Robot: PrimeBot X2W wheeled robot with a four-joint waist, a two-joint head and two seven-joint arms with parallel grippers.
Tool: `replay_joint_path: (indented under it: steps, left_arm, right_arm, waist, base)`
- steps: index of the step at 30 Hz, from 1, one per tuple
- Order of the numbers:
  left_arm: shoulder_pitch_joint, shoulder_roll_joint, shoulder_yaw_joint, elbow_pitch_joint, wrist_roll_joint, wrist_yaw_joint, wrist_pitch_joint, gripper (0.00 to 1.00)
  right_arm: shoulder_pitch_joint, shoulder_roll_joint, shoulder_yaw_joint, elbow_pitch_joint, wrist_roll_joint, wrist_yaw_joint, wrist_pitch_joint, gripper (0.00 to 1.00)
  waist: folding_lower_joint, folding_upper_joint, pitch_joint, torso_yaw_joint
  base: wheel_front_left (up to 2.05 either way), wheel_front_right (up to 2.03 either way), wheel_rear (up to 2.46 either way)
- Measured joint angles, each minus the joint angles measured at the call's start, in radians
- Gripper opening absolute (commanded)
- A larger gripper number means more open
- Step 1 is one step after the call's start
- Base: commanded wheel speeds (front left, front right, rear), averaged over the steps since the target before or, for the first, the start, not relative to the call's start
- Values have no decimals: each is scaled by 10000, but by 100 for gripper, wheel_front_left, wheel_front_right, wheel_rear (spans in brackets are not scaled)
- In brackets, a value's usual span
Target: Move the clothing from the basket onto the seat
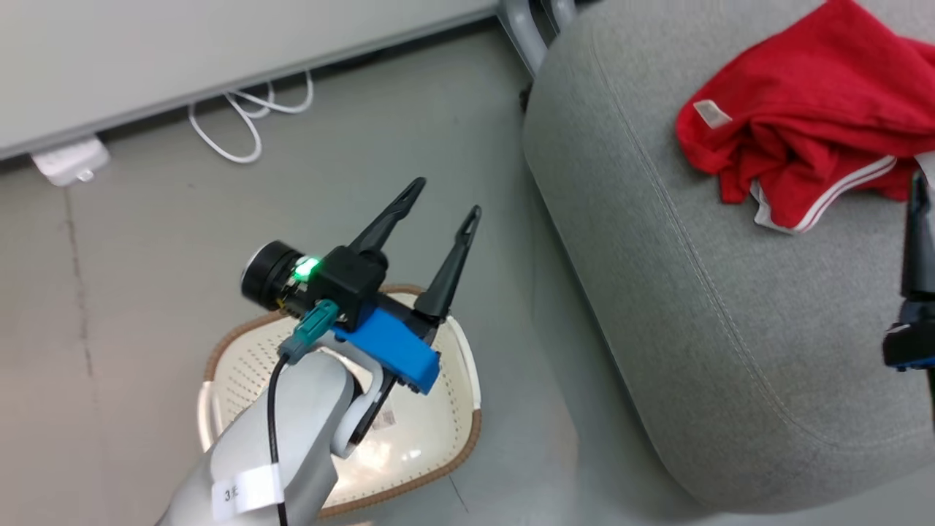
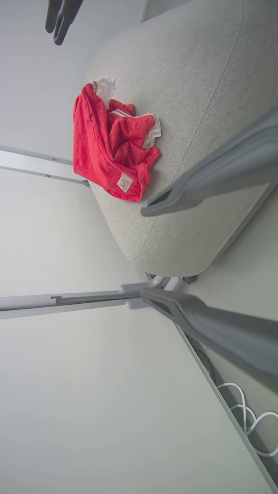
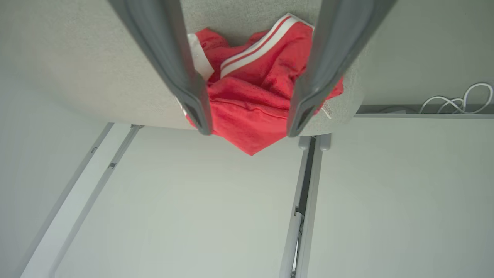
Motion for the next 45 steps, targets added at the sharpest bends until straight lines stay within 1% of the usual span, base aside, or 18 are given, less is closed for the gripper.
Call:
replay_joint_path:
  steps: [5, 10, 14, 19, 25, 31, 39, 45]
  left_arm:
    - [958, -157, 1197, -472, 428, 155, 0, 100]
    - [1959, -288, 2466, -928, 934, 221, -12, 100]
    - [2647, -462, 3354, -1239, 1377, 157, -12, 100]
    - [3437, -725, 4355, -1565, 1858, 58, -12, 100]
    - [4402, -997, 5329, -1649, 2245, -199, -12, 100]
    - [5020, -1221, 6031, -1793, 2545, -468, -12, 100]
    - [5570, -1465, 6617, -2010, 2706, -709, -12, 100]
    - [5762, -1517, 6713, -2004, 2736, -813, -12, 100]
  right_arm:
    - [236, 238, 849, -249, 42, 0, 0, 100]
    - [271, 520, 1645, -362, 86, 0, 0, 100]
    - [365, 771, 2123, -353, 163, 0, 0, 100]
    - [638, 1104, 2443, -257, 272, 0, 0, 100]
    - [1377, 1536, 2573, -219, 339, 0, 0, 100]
    - [1992, 1783, 2389, -215, 362, 0, 0, 100]
    - [2661, 2065, 2080, -153, 474, 0, 0, 100]
    - [3125, 2288, 1716, -144, 543, 0, 0, 100]
  waist:
    - [0, 0, -719, 468]
    - [-1, 0, -1365, 931]
    - [-1, 0, -1814, 1267]
    - [0, 0, -2314, 1631]
    - [-1, 0, -2859, 2017]
    - [-1, 0, -3174, 2305]
    - [0, 0, -3430, 2496]
    - [0, 0, -3598, 2603]
  base:
    - [0, 0, 0]
    - [0, 0, 0]
    - [0, 0, 0]
    - [0, 0, 0]
    - [0, 0, 0]
    - [0, 0, 0]
    - [0, 0, 0]
    - [0, 0, 0]
